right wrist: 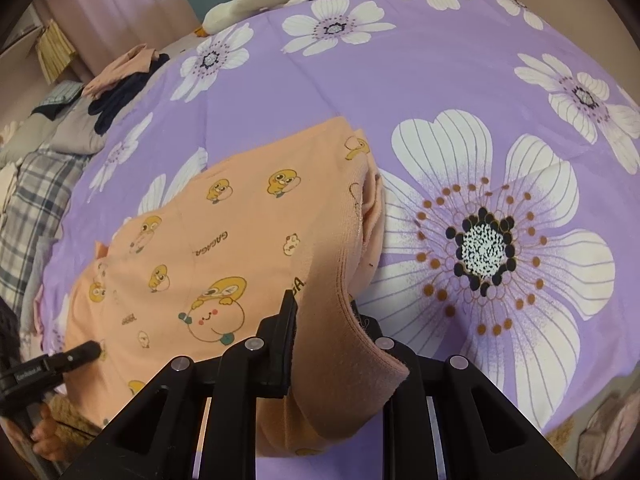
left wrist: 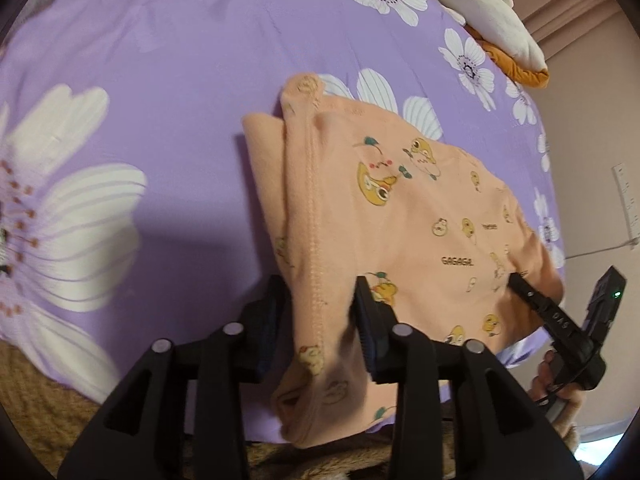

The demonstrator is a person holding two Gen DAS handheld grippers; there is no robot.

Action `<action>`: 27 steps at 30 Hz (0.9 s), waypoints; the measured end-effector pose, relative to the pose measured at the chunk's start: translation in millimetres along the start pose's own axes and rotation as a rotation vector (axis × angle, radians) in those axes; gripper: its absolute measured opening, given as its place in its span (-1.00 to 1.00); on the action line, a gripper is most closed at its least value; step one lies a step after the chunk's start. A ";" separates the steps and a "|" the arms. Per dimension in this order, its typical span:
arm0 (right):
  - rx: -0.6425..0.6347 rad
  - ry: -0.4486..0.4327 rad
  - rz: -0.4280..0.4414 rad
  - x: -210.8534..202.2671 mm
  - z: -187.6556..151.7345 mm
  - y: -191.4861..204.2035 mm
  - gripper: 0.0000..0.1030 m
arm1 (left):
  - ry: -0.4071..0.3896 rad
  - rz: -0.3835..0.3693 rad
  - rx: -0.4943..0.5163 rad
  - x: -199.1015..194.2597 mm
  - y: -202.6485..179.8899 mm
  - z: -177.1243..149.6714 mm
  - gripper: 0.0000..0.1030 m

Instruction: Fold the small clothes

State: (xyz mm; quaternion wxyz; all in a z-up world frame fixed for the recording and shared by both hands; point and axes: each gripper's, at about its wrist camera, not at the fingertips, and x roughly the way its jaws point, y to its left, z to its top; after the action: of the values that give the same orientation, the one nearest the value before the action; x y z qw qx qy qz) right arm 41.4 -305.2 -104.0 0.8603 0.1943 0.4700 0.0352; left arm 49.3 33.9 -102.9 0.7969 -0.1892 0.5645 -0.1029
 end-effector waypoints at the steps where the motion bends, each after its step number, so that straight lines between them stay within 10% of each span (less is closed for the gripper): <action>1: -0.008 -0.005 -0.005 -0.4 0.0 1.5 -0.60 | -0.009 0.026 0.010 -2.4 1.1 0.1 -0.14; 27: -0.265 -0.136 -0.028 -42.2 24.1 74.5 -0.60 | -0.063 0.054 -0.029 -32.1 25.3 -1.0 -0.01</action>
State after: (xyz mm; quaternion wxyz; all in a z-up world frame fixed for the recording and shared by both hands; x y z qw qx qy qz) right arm 46.9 -254.0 -31.5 0.9086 0.0744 0.4047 0.0715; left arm 36.1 68.8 -86.1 0.8138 -0.1886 0.5455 -0.0674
